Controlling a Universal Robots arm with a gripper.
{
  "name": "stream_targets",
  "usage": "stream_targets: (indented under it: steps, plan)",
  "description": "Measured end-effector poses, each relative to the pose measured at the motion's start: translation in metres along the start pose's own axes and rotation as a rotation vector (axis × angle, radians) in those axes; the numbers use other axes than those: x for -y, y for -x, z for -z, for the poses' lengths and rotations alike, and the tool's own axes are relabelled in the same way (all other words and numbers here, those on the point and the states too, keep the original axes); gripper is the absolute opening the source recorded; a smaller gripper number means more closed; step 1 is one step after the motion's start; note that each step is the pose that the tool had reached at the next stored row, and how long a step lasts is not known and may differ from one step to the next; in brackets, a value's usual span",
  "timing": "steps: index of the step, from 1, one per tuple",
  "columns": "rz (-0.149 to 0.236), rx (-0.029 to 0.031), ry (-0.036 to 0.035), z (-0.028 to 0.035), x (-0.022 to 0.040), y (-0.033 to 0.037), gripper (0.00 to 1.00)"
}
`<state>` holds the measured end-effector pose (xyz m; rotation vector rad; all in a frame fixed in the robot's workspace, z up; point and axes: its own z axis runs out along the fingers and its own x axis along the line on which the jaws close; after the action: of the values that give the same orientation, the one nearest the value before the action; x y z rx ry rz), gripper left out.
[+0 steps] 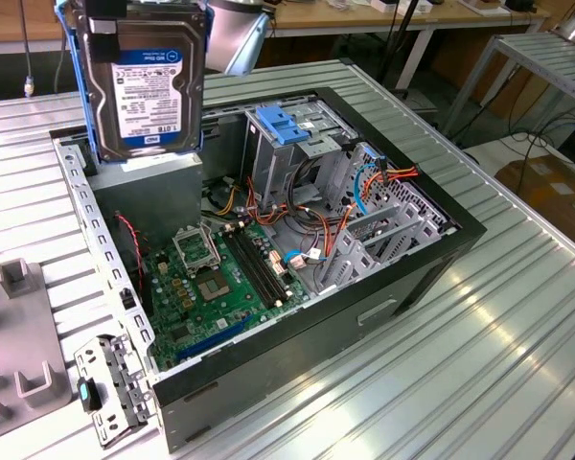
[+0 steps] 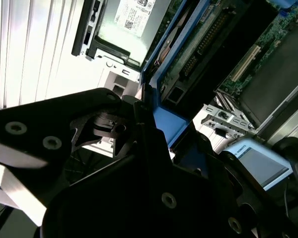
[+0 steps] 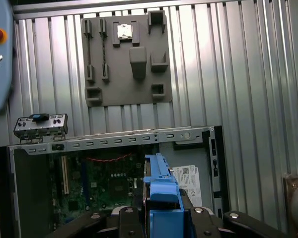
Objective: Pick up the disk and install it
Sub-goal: 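Pick up the disk, then insert the disk into the insertion slot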
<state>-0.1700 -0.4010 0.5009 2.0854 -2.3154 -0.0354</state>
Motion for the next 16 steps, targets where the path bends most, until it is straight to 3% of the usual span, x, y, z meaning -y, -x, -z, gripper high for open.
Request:
stream_targets:
  steps: [4,8,16]
  plan:
    - [-0.004,-0.0017,0.0001,-0.0002,0.0102,0.0008,0.37]
    - [-0.010,-0.0043,0.0000,-0.0003,0.0268,0.0021,0.37]
    - [-0.017,-0.0050,-0.0001,-0.0002,0.0295,0.0023,0.37]
